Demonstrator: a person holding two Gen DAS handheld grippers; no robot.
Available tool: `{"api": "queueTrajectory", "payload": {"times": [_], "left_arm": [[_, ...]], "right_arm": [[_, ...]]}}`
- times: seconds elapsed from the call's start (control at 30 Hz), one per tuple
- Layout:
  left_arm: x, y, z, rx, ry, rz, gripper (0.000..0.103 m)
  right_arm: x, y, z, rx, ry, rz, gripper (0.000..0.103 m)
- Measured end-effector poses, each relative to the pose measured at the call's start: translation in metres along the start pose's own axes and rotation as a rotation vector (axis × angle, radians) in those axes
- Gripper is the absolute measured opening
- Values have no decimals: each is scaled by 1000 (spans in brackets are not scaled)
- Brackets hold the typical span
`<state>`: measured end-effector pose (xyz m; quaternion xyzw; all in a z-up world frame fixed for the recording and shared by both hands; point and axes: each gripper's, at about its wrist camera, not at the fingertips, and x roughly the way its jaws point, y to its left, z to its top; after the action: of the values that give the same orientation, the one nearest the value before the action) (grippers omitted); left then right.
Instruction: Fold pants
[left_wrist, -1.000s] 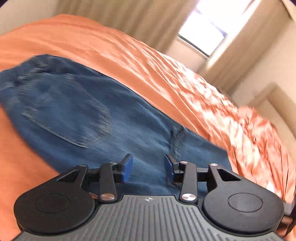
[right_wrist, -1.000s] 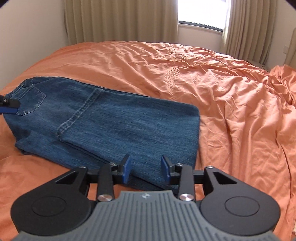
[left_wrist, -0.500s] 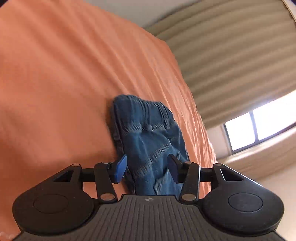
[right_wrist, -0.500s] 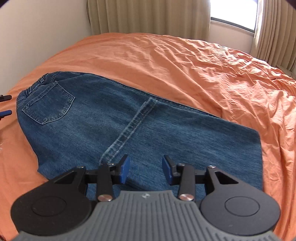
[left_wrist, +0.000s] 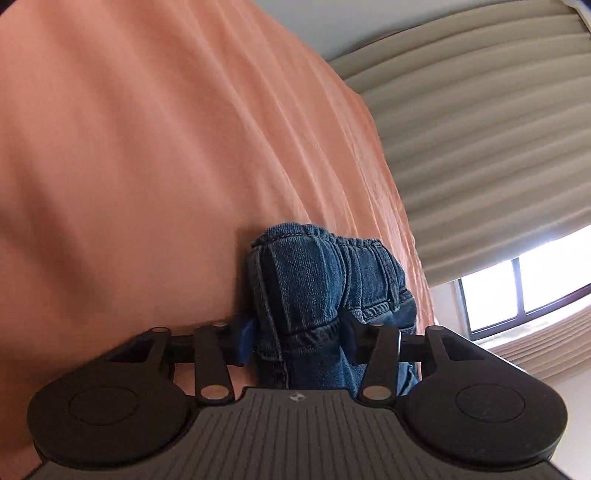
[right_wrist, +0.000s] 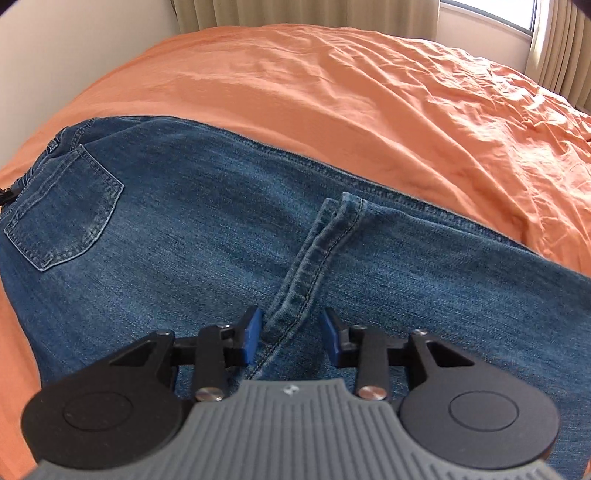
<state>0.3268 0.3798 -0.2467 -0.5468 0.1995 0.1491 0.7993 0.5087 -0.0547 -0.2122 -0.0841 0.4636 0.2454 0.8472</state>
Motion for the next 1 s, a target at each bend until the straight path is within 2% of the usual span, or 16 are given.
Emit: {"api": "queueTrajectory", "payload": {"times": [0.1, 0.17, 0.33, 0.43, 0.6, 0.7, 0.83, 1.0], "left_arm": [[8, -11, -2, 62, -23, 46, 54], [7, -18, -4, 79, -34, 74, 49], [-3, -37, -3, 106, -31, 114, 21], [-34, -61, -4, 183, -54, 94, 17], [-72, -123, -19, 285, -101, 10, 17], [-92, -173, -42, 404, -128, -35, 17], [-114, -235, -90, 571, -148, -85, 17], [-128, -299, -177, 835, -160, -115, 17]], "right_arm": [[4, 1, 0, 1, 13, -5, 33], [4, 3, 0, -1, 18, -9, 33], [-7, -1, 2, 47, 10, 9, 33], [-31, -7, -4, 73, -51, 43, 31], [-71, -30, -22, 101, -103, 53, 31], [-95, -51, -35, 155, -126, 62, 31], [-127, -81, -59, 214, -170, 68, 31], [-164, -115, -90, 300, -224, 87, 31]]}}
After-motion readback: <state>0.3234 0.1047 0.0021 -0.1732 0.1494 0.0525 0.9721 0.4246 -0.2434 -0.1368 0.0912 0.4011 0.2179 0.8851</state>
